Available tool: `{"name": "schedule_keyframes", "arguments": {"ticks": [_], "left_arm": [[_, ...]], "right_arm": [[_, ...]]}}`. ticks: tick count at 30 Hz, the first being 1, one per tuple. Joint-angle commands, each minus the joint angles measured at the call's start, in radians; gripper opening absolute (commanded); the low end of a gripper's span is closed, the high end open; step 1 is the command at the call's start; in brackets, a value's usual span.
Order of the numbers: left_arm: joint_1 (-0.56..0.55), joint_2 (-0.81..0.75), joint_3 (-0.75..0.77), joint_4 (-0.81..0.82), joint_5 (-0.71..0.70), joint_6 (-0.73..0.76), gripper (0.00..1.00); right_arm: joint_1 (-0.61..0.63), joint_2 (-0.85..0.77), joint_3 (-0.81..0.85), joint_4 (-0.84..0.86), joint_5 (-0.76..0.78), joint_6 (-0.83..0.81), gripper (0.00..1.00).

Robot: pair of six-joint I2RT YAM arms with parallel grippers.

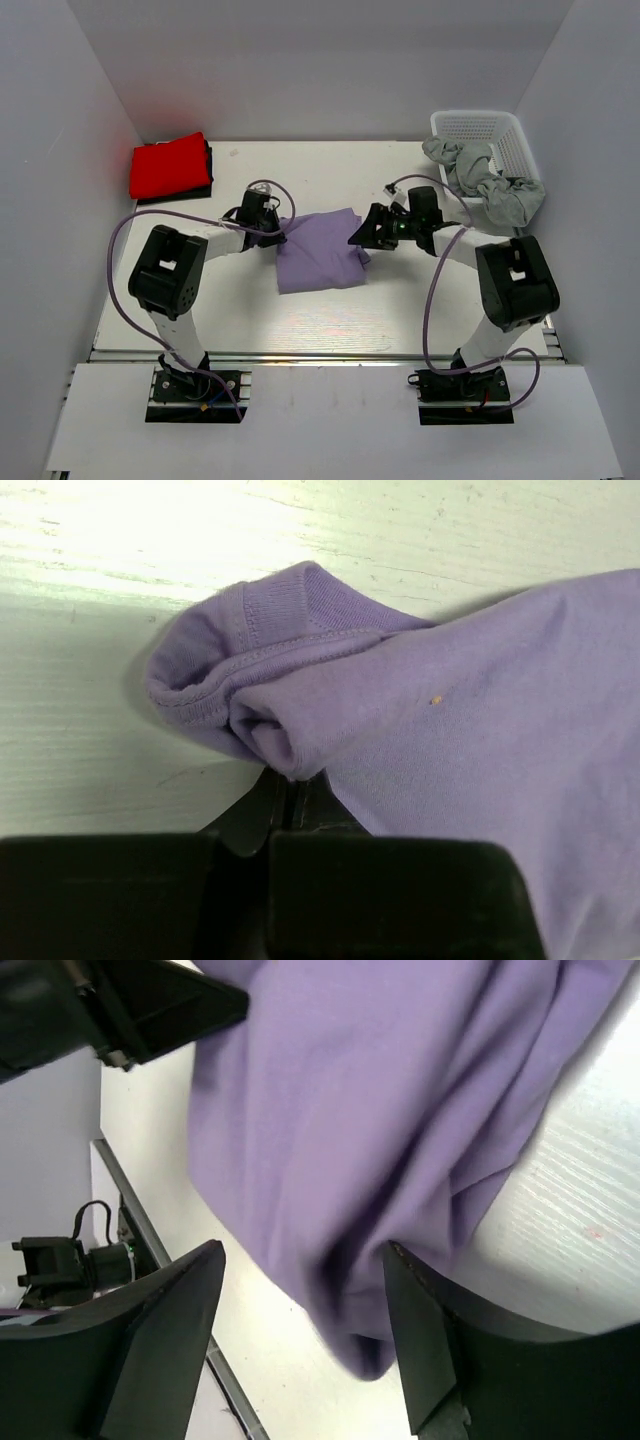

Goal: Fold and stack the t-shirts
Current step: Put the neatly folded tshirt into the corner of the board with the left arm

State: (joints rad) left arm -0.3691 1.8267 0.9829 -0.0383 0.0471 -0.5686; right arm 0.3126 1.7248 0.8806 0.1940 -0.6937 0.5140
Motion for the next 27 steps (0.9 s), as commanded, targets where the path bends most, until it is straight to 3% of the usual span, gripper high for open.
{"name": "schedule_keyframes", "arguments": {"ticks": [1,3,5,9,15,18,27], "left_arm": [[-0.005,0.054,-0.021,-0.156,-0.059,0.071,0.0],[-0.005,0.001,-0.021,-0.141,-0.084,0.11,0.0],[-0.005,-0.053,-0.032,-0.106,-0.107,0.147,0.0],[-0.005,-0.194,-0.015,-0.083,-0.144,0.271,0.0],[0.019,-0.273,0.069,-0.112,-0.256,0.446,0.0],[0.019,-0.273,0.172,-0.164,-0.401,0.521,0.0],[0.079,-0.181,0.374,-0.152,-0.551,0.731,0.0]], "right_arm": [[-0.013,-0.102,0.008,-0.071,0.069,-0.049,0.72],[-0.023,-0.134,0.007,-0.102,0.111,-0.074,0.72],[-0.023,-0.163,0.009,-0.137,0.17,-0.086,0.79],[-0.026,-0.221,-0.005,-0.157,0.241,-0.112,0.8],[-0.027,-0.257,-0.019,-0.166,0.327,-0.137,0.8],[-0.026,-0.268,-0.019,-0.169,0.35,-0.138,0.8],[-0.026,-0.268,-0.015,-0.168,0.373,-0.144,0.8]]}}
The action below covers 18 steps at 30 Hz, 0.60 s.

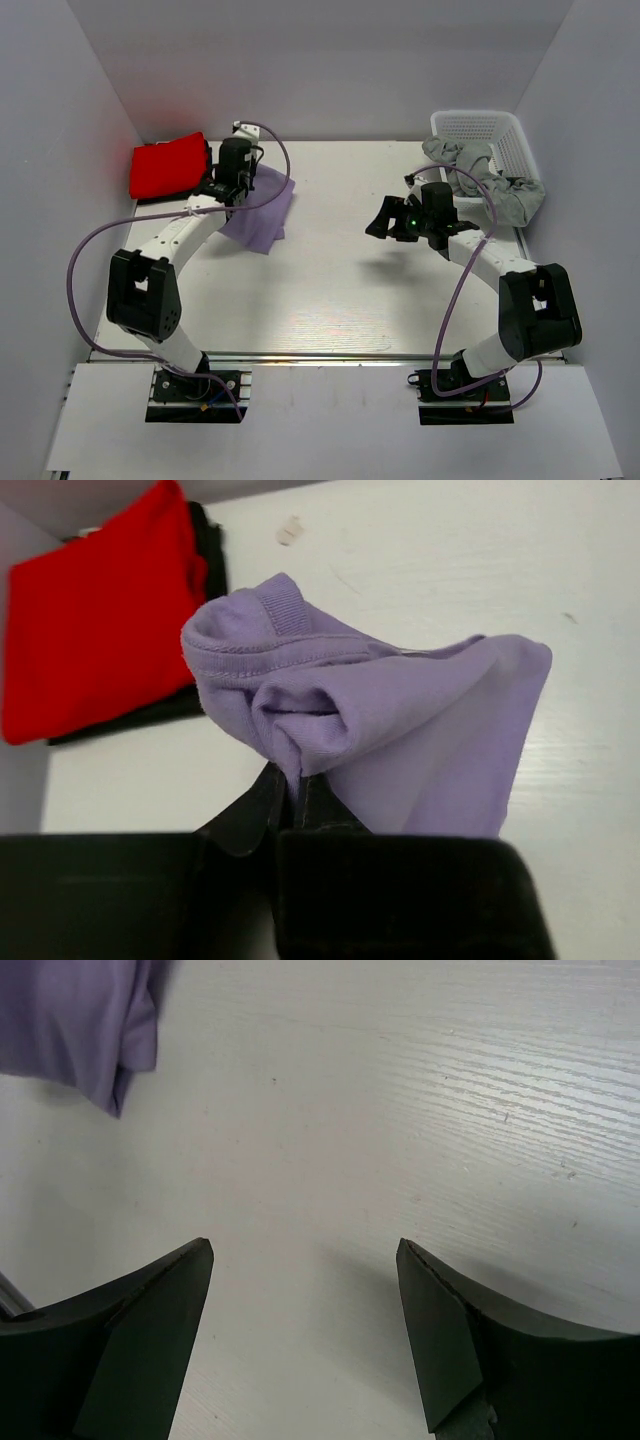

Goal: Fold and stack the t-shirts
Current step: Put the neatly folded tshirt into the corner of the board with the left arm

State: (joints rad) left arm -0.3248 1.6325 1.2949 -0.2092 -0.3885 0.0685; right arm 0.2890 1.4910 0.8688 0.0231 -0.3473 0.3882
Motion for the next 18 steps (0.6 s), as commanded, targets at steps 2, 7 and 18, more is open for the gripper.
{"name": "schedule_keyframes", "arguments": {"ticks": [2,7,18], "left_arm": [[0.058,0.048,0.108,0.028,-0.116,0.106,0.0],[0.136,0.139,0.211,0.042,-0.107,0.143,0.0],[0.279,0.332,0.523,0.039,-0.096,0.177,0.0]], "right_arm": [[-0.002,-0.031,-0.001,0.003,0.027,-0.018,0.8],[-0.002,-0.02,0.021,-0.008,0.027,-0.028,0.8],[-0.002,0.0,0.045,-0.005,0.045,-0.037,0.8]]}}
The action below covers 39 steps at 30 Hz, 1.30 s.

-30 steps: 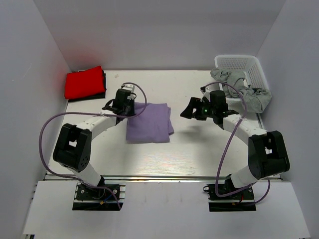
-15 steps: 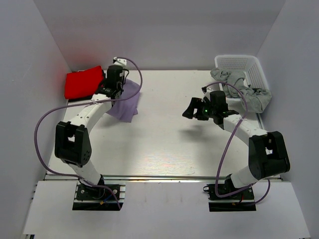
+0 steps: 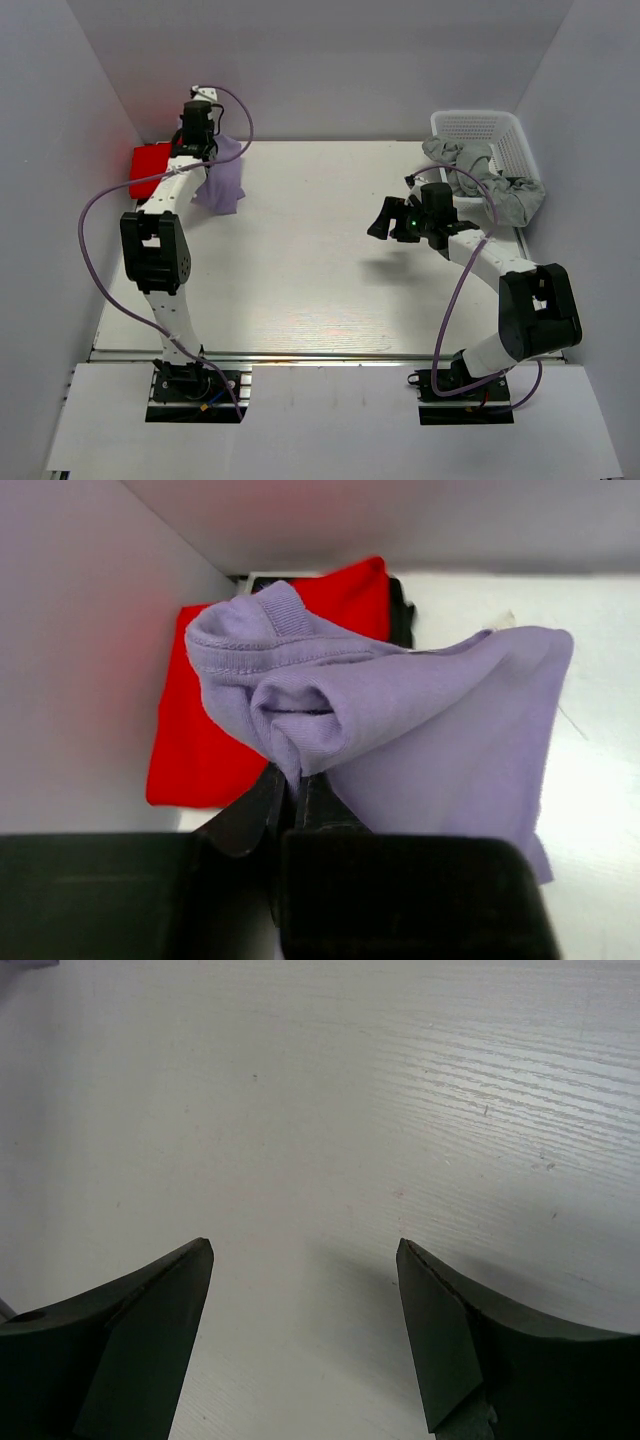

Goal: Fold and stack the t-shirts
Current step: Put the neatly folded tshirt into the corner of the board with the left arm

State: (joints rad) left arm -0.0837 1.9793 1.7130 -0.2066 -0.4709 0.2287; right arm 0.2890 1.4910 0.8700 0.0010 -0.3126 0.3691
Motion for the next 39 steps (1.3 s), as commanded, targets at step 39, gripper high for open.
{"name": "schedule_keyframes", "arguments": {"ticks": [39], "left_arm": [[0.231,0.374,0.516,0.15,-0.31,-0.08,0.0]], "right_arm": [[0.003,0.222,0.233,0.048,-0.114,0.013,0.79]]}}
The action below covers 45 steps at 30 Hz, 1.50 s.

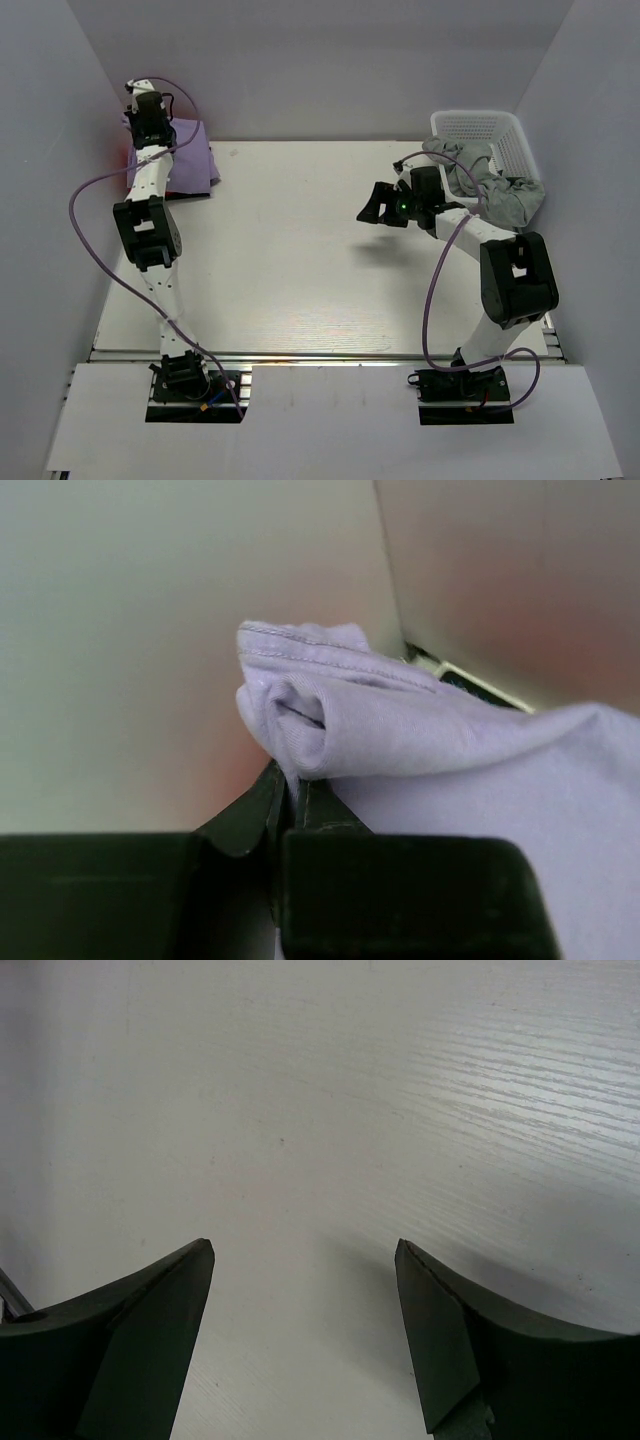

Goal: Fold and stack the t-shirts
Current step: Put the neatly folded tshirt into the corner of the board with the left arm

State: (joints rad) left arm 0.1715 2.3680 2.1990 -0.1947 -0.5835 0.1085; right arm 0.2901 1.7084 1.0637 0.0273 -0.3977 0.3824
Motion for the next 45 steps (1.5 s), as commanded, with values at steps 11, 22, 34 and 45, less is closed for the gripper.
{"name": "schedule_keyframes", "arguments": {"ticks": [11,22,34,45], "left_arm": [[-0.033,0.026,0.068,0.152,-0.251,0.07,1.0],[-0.044,-0.215,-0.154,-0.083,0.1,-0.13,1.0],[-0.335,-0.543,-0.547,-0.221,0.262,-0.308,1.0],[-0.374,-0.763,-1.082,0.054,0.304,-0.496,1.0]], "right_arm": [[0.003,-0.018,0.041,-0.026,-0.013,-0.028,0.79],[0.006,-0.049,0.002,-0.026,-0.043,-0.059,0.8],[0.0,-0.22,-0.154,0.003,0.037,-0.094,0.9],[0.006,-0.274,-0.217,0.045,-0.024,-0.102,0.9]]}}
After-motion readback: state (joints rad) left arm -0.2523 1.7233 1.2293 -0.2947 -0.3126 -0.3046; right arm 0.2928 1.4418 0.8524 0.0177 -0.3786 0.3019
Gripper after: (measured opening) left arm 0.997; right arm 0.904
